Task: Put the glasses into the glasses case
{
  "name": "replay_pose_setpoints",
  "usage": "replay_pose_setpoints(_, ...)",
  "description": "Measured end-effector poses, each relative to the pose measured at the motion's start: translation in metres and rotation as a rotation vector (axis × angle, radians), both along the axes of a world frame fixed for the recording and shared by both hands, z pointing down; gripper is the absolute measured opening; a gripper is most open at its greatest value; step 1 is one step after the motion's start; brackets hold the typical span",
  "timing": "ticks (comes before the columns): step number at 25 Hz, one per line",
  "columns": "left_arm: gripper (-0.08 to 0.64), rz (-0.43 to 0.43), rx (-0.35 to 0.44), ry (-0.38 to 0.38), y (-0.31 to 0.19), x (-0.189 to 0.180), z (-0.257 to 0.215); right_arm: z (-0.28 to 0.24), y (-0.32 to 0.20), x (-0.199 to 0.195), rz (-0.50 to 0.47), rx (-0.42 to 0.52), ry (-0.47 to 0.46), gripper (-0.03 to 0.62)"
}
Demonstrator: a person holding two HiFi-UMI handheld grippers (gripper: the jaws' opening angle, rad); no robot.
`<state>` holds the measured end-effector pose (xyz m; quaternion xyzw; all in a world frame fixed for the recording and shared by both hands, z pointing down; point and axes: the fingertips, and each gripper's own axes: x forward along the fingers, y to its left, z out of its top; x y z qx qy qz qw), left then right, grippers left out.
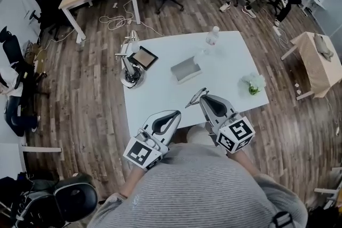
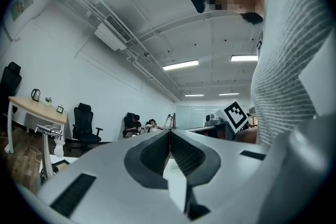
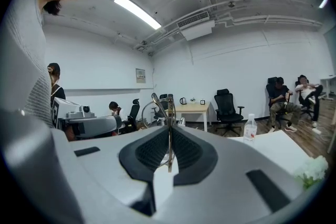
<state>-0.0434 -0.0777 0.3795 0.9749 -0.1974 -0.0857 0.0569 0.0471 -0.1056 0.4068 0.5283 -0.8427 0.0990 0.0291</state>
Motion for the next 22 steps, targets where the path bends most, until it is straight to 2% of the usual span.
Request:
replay_pose_setpoints(7, 0.012, -0.017, -0.018, -0.011, -0.015, 0.002, 0.006, 0.002, -0.024, 0.005, -0.033, -0.013, -0.018, 0.026)
replay_pose_setpoints(11, 0.012, -0.015, -0.026, -0.045, -0.026, 0.005, 0.013, -0.002, -0.036, 0.008, -0.045, -0.009, -0.028, 0.026)
replay_pose_setpoints(15, 0.012, -0.009, 0.0, -0.053, -0.035, 0.019, 0.006, -0.002, -0.05, 0.02, -0.048, -0.009, -0.017, 0.025)
replay_pose_setpoints(22, 0.012, -0.005, -0.011, -0.07, -0.052, 0.038, 0.012, -0.002, -0.078, 0.041, -0.05, -0.007, -0.013, 0.026)
